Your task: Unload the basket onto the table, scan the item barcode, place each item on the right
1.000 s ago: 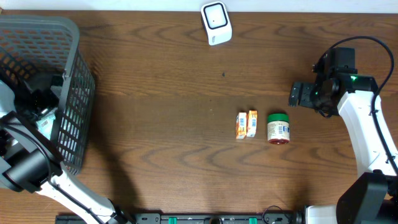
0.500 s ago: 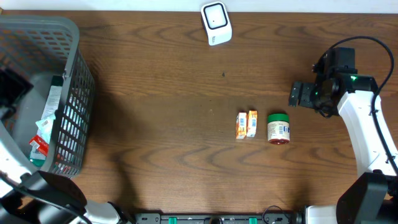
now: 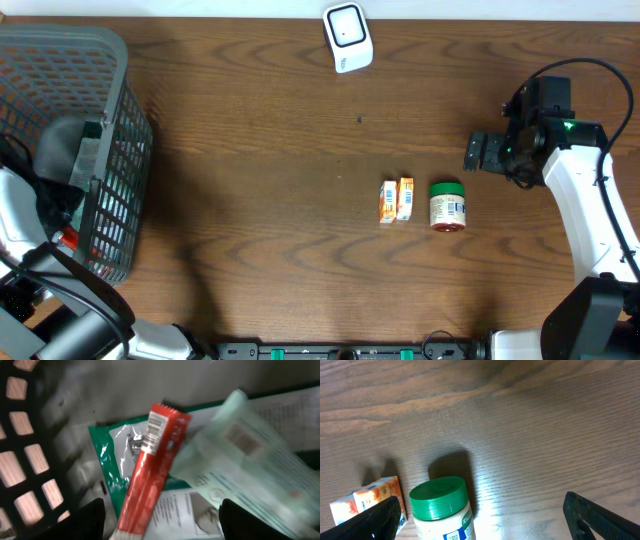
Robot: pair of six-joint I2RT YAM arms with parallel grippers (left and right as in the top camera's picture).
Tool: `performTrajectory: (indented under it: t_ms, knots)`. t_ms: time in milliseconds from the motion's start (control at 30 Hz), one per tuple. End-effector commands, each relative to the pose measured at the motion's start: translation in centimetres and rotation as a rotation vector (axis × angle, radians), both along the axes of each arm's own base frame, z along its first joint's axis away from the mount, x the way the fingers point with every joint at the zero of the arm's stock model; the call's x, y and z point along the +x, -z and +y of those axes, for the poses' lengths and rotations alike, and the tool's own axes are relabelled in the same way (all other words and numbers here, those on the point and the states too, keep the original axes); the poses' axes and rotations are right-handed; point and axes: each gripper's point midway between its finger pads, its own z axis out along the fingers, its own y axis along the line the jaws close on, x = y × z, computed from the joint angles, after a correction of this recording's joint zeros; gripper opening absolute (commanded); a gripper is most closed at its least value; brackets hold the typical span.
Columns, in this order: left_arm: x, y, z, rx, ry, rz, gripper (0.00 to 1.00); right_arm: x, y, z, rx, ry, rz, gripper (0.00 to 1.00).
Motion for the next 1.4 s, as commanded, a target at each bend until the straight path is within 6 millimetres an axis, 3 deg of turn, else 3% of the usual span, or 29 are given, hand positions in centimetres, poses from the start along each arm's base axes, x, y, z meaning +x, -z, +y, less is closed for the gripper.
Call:
performTrajectory:
  t_ms: [0, 367, 433, 500, 567, 700, 800, 867, 967, 1067, 1100, 1133, 1167, 1200, 1300, 1367]
  knots:
    - [-1.5, 1.6, 0.4, 0.012, -0.040, 0.041, 0.74, 0.3, -1.0, -0.2, -0.009, 0.000, -0.030, 0.99]
    - [-3.3, 7.1, -1.3, -0.019, -0.054, 0.036, 0.71, 0.3, -1.0, -0.2, -0.009, 0.000, -0.030, 0.99]
    - [-3.3, 7.8, -1.7, -0.031, -0.051, 0.020, 0.59, 0.3, -1.0, -0.2, -0.009, 0.000, -0.030, 0.99]
    - [-3.1, 8.0, -2.0, -0.043, -0.049, 0.007, 0.40, 0.3, -1.0, -0.2, -0.009, 0.000, -0.030, 0.99]
    - [-2.2, 7.5, -2.1, -0.061, -0.042, -0.034, 0.37, 0.3, -1.0, -0.2, -0.009, 0.000, -0.030, 0.99]
    - [-0.1, 3.6, -1.0, -0.038, -0.033, -0.117, 0.37, 0.3, -1.0, -0.2, -0.009, 0.000, -0.030, 0.99]
    - [1.4, -1.8, 0.4, 0.043, -0.026, -0.206, 0.37, 0.3, -1.0, -0.2, -0.009, 0.000, -0.030, 0.99]
    - [2.2, -7.1, 1.1, 0.124, -0.019, -0.296, 0.37, 0.3, -1.0, -0.2, -0.009, 0.000, -0.030, 0.99]
    - [2.5, -13.0, 0.4, 0.194, 0.003, -0.424, 0.37, 0.3, -1.0, -0.2, -0.009, 0.000, -0.030, 0.99]
    - [2.5, -16.9, -1.6, 0.211, 0.048, -0.557, 0.37, 0.3, -1.0, -0.2, -0.009, 0.000, -0.030, 0.99]
    - [2.3, -17.6, -2.0, 0.225, 0.055, -0.573, 0.37, 0.3, -1.0, -0.2, -0.009, 0.000, -0.030, 0.99]
    - [1.5, -18.5, -2.5, 0.254, 0.054, -0.577, 0.46, 0.3, -1.0, -0.2, -0.009, 0.000, -0.030, 0.99]
    - [0.4, -18.8, -2.4, 0.287, 0.034, -0.546, 0.61, 0.3, -1.0, -0.2, -0.009, 0.000, -0.030, 0.99]
    - [-0.1, -18.5, -2.4, 0.291, 0.023, -0.522, 0.70, 0.3, -1.0, -0.2, -0.009, 0.000, -0.030, 0.99]
    - [-0.3, -16.6, -2.5, 0.246, 0.011, -0.474, 0.94, 0.3, -1.0, -0.2, -0.009, 0.000, -0.030, 0.99]
    - [-0.1, -13.6, -2.4, 0.183, 0.005, -0.402, 0.98, 0.3, -1.0, -0.2, -0.009, 0.000, -0.030, 0.99]
